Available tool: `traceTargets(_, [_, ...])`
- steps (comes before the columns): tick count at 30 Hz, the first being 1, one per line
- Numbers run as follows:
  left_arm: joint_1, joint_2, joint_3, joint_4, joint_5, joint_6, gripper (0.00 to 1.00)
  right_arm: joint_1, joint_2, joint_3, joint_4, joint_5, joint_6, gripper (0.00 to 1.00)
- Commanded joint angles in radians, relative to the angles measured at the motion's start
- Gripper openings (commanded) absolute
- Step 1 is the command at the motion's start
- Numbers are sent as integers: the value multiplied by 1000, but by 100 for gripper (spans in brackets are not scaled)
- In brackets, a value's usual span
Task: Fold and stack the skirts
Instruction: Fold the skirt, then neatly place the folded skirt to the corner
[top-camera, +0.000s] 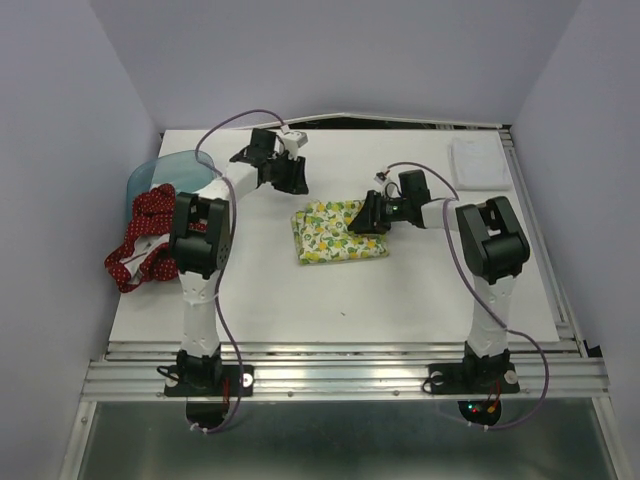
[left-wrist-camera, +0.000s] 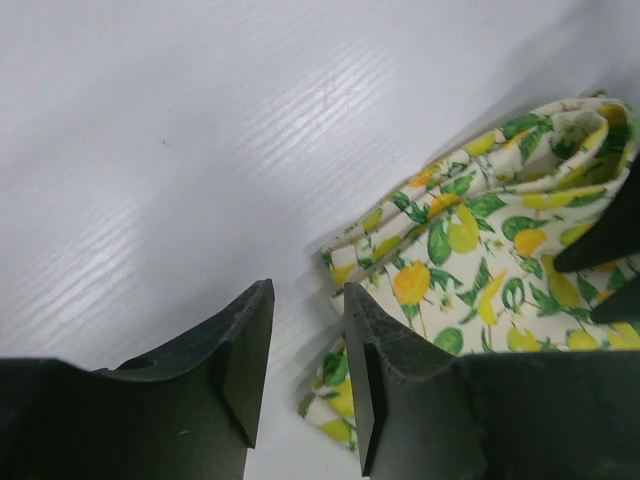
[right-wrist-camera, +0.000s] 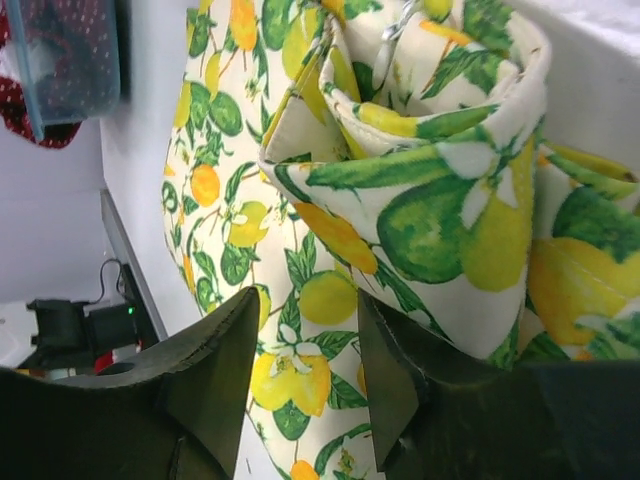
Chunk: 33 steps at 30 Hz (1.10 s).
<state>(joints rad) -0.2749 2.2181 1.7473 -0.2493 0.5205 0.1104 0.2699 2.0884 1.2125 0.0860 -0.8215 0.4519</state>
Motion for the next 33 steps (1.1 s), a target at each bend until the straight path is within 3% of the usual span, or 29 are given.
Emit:
traceTargets(1, [54, -259, -115, 83, 215, -60, 46, 0, -89, 11, 18, 13, 51, 54])
traceTargets(6, [36, -418, -380, 269, 418, -254, 46, 0, -182, 50, 38, -82, 123, 60])
traceTargets(8, [-9, -442, -411, 274, 330, -238, 46, 0, -234, 30, 34, -70, 131, 63])
traceTargets(10, [-55, -469, -396, 251, 209, -111, 46, -23, -281, 1, 24, -3, 119, 64])
traceTargets(12, [-133, -469, -364, 182, 69, -25, 47, -46, -355, -31, -40, 85, 107, 64])
traceTargets(13, [-162, -445, -308, 153, -80, 3, 47, -61, -369, -31, -70, 143, 97, 64])
traceTargets(18, [-311, -353, -154, 33, -385, 78, 48, -138, -441, -99, -204, 300, 71, 66])
traceTargets(22, [-334, -298, -86, 65, -428, 5, 46, -138, -439, -143, -218, 395, 91, 70])
traceTargets(27, [-340, -193, 78, -11, -315, -41, 45, -138, -329, -150, -166, 392, 162, 72])
traceTargets(31, [-349, -83, 248, -80, -373, -47, 49, -138, -277, -175, -56, 343, 206, 73])
traceTargets(33, [-349, -75, 264, -93, -378, -61, 50, -138, -271, -180, -43, 346, 217, 73])
